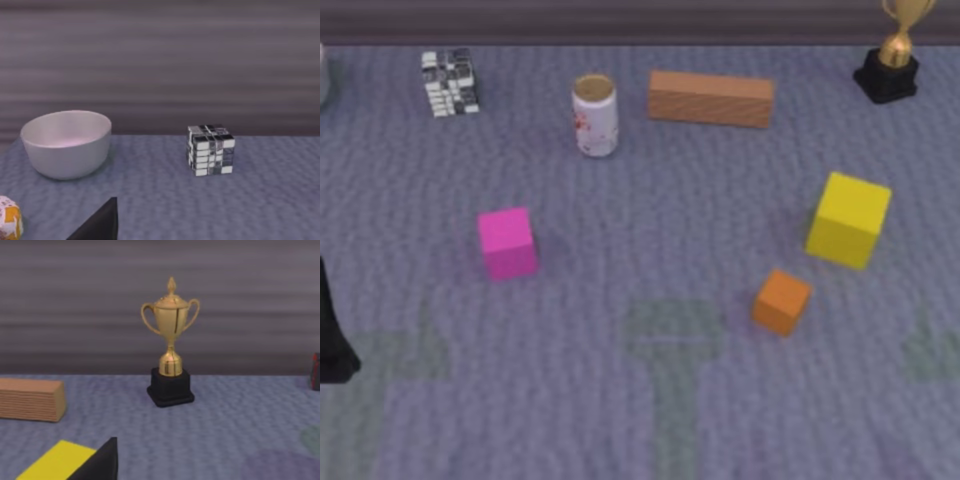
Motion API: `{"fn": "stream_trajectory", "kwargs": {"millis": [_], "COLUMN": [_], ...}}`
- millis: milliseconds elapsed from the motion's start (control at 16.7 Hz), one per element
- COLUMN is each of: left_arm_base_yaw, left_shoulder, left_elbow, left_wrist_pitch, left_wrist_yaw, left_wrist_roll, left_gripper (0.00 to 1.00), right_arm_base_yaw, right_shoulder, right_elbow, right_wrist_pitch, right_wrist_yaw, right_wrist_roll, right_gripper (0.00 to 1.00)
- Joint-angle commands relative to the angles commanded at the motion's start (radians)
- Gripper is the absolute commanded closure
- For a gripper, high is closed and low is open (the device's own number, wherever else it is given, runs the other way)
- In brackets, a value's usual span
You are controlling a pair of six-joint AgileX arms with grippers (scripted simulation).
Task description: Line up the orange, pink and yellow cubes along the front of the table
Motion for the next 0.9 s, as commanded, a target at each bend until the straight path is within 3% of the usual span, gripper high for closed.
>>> {"fn": "stream_trajectory", "kwargs": {"millis": [420,900], "left_arm_base_yaw": [0.0,0.0], "left_shoulder": [0.0,0.0], "left_elbow": [0.0,0.0], "left_wrist_pitch": [0.0,0.0], "left_wrist_yaw": [0.0,0.0], "left_wrist_roll": [0.0,0.0], "left_gripper": [0.0,0.0], "right_arm_base_yaw": [0.048,0.229], "right_shoulder": [0.156,0.901], "right_elbow": [0.147,0.696], "right_wrist_pitch": [-0.1,-0.481], "right_wrist_yaw": [-0.001,-0.002], "right_wrist_roll": [-0.045,-0.212], "right_gripper": [0.0,0.0]}}
